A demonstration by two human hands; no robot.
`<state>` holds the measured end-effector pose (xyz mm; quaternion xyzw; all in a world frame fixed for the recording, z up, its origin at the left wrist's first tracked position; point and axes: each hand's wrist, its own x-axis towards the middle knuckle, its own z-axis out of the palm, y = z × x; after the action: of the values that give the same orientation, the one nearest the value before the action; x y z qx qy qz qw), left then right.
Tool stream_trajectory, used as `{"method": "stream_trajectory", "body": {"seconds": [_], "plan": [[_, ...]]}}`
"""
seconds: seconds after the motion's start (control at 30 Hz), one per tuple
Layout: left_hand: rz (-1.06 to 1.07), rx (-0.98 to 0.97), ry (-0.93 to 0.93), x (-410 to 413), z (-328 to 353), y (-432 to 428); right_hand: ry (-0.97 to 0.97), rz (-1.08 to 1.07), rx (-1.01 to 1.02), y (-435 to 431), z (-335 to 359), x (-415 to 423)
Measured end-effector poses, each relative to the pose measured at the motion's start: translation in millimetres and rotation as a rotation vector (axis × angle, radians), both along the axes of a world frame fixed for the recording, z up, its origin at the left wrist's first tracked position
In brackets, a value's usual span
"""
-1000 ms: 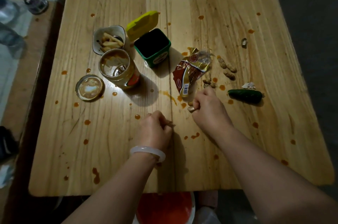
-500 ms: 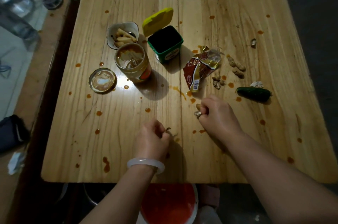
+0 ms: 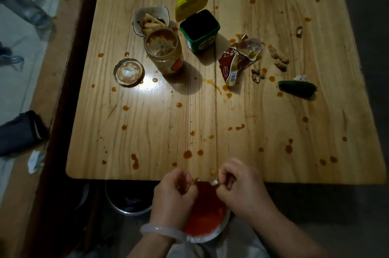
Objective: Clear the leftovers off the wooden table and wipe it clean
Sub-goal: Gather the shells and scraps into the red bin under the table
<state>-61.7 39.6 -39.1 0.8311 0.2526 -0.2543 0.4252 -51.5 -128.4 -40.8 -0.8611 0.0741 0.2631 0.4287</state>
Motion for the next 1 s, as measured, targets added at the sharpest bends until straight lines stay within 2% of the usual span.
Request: {"method": "stream_trajectory", "body": {"seconds": [0.37,0.57,0.7,1.0], "plan": [[-0.012,0.173,0.281,-52,-48,10,0.271,-0.04,0.015,29,-36,-68],[-0.144,0.244,0.428,-62,-78,21,0.426,-0.032,-0.019,42,-62,-81],[-0.208,0.287,0.448,-61,-78,24,0.473,-0.004,-0.024,44,-67,-79],[-0.262,0.297,0.385,-55,-71,23,0.421,-0.077,-0.053,38,-64,-71]]}}
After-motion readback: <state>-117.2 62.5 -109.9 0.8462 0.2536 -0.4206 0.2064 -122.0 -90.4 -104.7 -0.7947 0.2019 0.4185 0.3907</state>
